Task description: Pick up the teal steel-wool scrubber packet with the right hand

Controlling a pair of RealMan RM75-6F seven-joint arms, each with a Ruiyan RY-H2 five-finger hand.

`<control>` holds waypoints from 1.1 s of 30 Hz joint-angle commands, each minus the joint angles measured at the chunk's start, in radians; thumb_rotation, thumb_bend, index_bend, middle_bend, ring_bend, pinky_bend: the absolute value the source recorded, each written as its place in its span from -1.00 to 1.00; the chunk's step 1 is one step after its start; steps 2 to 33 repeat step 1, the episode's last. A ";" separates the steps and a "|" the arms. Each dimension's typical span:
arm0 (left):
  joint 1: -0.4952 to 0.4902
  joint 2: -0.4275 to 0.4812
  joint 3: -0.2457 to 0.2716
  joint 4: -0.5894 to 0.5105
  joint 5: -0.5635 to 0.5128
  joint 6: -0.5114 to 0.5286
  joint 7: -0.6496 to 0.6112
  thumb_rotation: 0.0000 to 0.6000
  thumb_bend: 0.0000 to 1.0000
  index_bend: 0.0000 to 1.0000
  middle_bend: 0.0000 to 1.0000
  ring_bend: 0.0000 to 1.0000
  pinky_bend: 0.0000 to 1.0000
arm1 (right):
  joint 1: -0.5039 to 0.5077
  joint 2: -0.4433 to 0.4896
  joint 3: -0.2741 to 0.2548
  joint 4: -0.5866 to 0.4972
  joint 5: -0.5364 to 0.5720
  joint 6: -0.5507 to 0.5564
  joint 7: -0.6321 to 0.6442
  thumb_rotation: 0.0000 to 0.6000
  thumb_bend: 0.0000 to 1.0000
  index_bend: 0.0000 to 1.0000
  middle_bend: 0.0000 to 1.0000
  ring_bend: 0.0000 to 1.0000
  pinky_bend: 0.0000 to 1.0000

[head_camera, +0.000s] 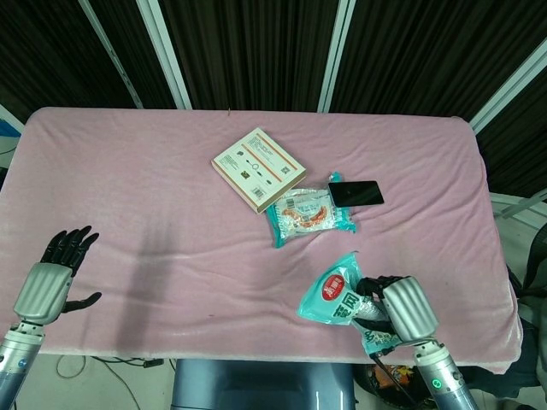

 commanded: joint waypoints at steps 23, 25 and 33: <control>0.002 0.001 0.002 -0.001 0.003 0.003 0.003 1.00 -1.00 -1.00 -1.00 -1.00 -1.00 | -0.013 0.017 -0.012 0.005 -0.033 0.008 0.025 1.00 -0.04 0.57 0.46 0.47 0.61; 0.002 0.001 0.002 -0.001 0.003 0.003 0.003 1.00 -1.00 -1.00 -1.00 -1.00 -1.00 | -0.013 0.017 -0.012 0.005 -0.033 0.008 0.025 1.00 -0.04 0.57 0.46 0.47 0.61; 0.002 0.001 0.002 -0.001 0.003 0.003 0.003 1.00 -1.00 -1.00 -1.00 -1.00 -1.00 | -0.013 0.017 -0.012 0.005 -0.033 0.008 0.025 1.00 -0.04 0.57 0.46 0.47 0.61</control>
